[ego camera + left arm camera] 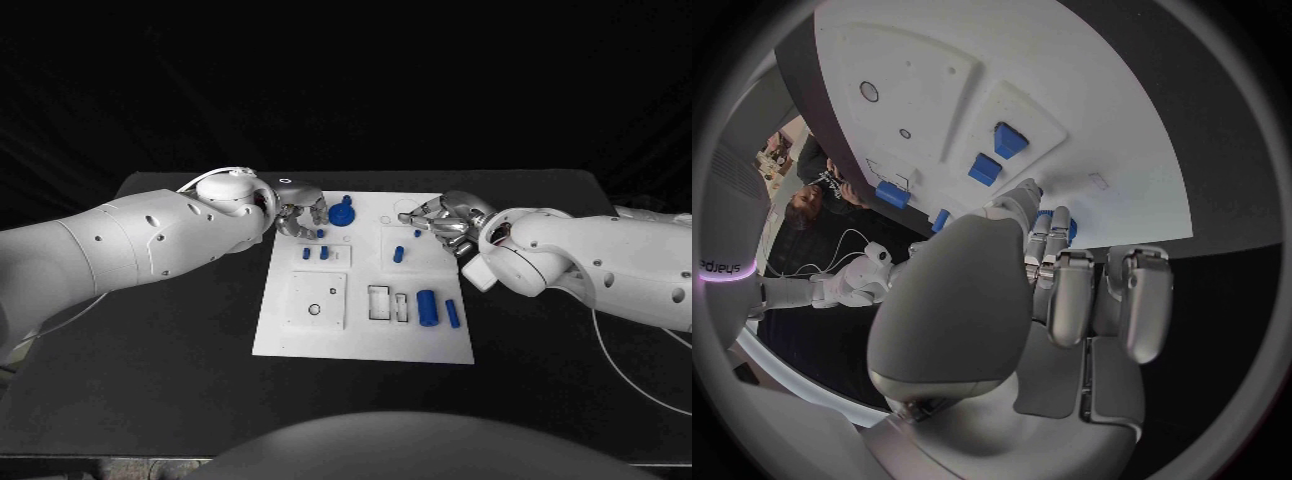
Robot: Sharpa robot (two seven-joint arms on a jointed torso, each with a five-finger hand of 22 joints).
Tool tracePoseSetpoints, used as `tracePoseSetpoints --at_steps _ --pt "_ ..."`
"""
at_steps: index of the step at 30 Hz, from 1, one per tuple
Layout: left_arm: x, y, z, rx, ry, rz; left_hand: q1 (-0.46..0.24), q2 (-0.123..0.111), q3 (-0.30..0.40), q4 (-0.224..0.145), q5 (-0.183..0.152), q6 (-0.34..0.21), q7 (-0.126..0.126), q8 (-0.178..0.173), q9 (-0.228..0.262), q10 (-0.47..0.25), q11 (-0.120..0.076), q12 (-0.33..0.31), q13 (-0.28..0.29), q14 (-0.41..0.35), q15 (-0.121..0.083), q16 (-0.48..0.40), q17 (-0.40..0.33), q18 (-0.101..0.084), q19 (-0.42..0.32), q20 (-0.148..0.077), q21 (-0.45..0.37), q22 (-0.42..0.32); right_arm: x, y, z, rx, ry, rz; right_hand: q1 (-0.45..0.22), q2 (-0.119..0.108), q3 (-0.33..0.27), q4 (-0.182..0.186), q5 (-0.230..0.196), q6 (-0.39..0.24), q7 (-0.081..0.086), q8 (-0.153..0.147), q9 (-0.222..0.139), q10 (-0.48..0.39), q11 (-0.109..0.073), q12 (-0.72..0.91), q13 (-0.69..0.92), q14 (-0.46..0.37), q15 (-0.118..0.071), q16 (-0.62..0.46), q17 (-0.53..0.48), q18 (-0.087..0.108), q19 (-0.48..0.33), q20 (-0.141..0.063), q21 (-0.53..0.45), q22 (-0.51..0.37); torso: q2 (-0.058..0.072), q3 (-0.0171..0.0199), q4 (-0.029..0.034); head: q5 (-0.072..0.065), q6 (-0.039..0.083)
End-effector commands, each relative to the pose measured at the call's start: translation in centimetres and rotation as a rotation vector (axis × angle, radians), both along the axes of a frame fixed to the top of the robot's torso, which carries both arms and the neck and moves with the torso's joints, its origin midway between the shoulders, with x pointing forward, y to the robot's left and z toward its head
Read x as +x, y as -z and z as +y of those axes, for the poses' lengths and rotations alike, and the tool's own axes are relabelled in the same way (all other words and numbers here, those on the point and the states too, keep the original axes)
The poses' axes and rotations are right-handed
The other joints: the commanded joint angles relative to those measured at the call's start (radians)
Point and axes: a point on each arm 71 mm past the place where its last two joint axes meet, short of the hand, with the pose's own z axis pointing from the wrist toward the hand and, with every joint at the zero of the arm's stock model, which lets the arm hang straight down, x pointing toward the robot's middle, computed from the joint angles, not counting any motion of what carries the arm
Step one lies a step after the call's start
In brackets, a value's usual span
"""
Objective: Assemble the parts on the task board
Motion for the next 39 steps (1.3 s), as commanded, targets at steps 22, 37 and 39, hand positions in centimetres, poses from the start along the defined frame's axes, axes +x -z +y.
tracePoseSetpoints --at_steps 22,37,39 --pt "-1.3 -4.0 5.2 -0.607 -0.151 -0.168 -0.201 0.013 -0.306 0.008 0.005 -0.007 0.001 0.009 0.008 0.005 -0.002 0.017 0.005 0.063 0.005 0.019 0.145 -0.008 0.105 0.015 0.002 0.263 0.6 -3.1 -0.3 -0.008 -0.050 -0.168 0.117 -0.021 0.034 -0.001 -0.130 0.028 0.006 0.039 0.004 -0.618 -0.039 -0.699 -0.371 0.102 -0.031 0.004 0.263 -0.007 0.105 -0.029 0.005 0.263 0.000 -0.0005 0.0012 -0.003 0.004" --pt "-3.7 -4.7 6.3 -0.963 -0.316 -0.179 -0.269 0.096 -0.379 0.004 0.085 0.050 -0.016 0.007 0.010 0.075 -0.020 0.019 0.005 0.080 -0.011 0.044 0.190 -0.008 0.105 -0.001 0.002 0.263 1.4 -5.8 -0.3 -0.414 -0.252 -0.466 0.236 -0.111 0.088 -0.014 -0.277 0.197 -0.027 -0.015 -0.004 -0.502 -0.033 -1.301 -1.025 0.102 -0.026 0.004 0.263 -0.007 0.105 -0.030 0.005 0.263 0.002 -0.0020 0.0021 -0.045 0.025" --pt "-4.0 -4.6 6.2 -0.980 -0.318 -0.176 -0.270 0.100 -0.384 0.005 0.088 0.051 -0.017 0.006 0.010 0.076 -0.021 0.019 0.005 0.083 -0.011 0.047 0.197 -0.008 0.105 -0.001 0.002 0.263 1.4 -5.8 -0.3 -0.478 -0.269 -0.498 0.243 -0.120 0.092 -0.016 -0.275 0.200 -0.044 -0.031 -0.008 -0.481 -0.029 -1.329 -1.067 0.102 -0.025 0.004 0.263 -0.007 0.105 -0.025 0.005 0.263 0.003 -0.0022 0.0026 -0.054 0.027"
